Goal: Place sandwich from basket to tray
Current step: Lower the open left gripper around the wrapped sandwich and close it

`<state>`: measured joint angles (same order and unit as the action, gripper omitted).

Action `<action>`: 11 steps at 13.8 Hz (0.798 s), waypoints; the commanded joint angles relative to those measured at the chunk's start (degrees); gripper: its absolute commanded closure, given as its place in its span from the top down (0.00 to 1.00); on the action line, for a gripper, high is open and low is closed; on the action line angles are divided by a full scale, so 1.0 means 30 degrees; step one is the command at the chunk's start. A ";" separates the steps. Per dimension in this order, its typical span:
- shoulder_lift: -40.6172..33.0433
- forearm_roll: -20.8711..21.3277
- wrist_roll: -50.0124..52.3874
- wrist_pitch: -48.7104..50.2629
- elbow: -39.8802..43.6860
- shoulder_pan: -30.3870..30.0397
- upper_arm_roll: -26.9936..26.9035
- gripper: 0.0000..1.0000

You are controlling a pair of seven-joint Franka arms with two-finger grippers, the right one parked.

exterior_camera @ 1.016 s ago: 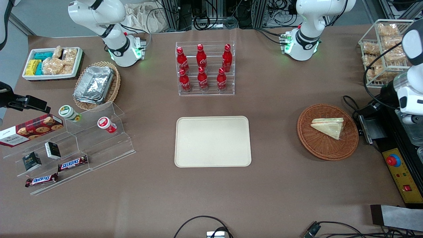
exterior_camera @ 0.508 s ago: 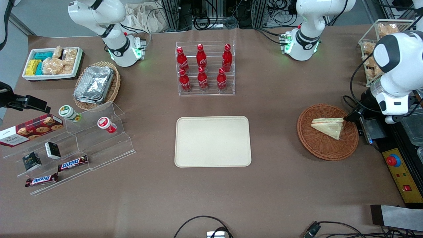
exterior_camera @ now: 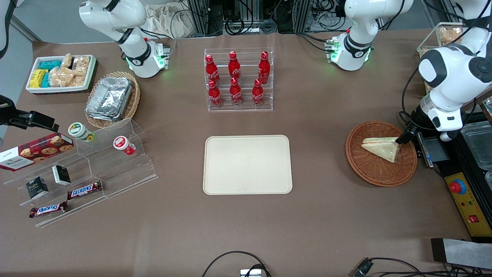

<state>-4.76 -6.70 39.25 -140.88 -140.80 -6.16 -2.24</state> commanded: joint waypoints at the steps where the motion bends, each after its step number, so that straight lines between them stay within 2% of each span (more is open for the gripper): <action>1: 0.0412 -0.1277 0.0190 -0.1140 -0.0469 -0.0259 0.0072 1.00; 11: 0.2786 -0.1634 0.0190 -0.4337 -0.0938 -0.0230 0.0101 1.00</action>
<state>3.11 -10.99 39.25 -151.56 -142.68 -6.62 -2.23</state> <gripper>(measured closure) 0.000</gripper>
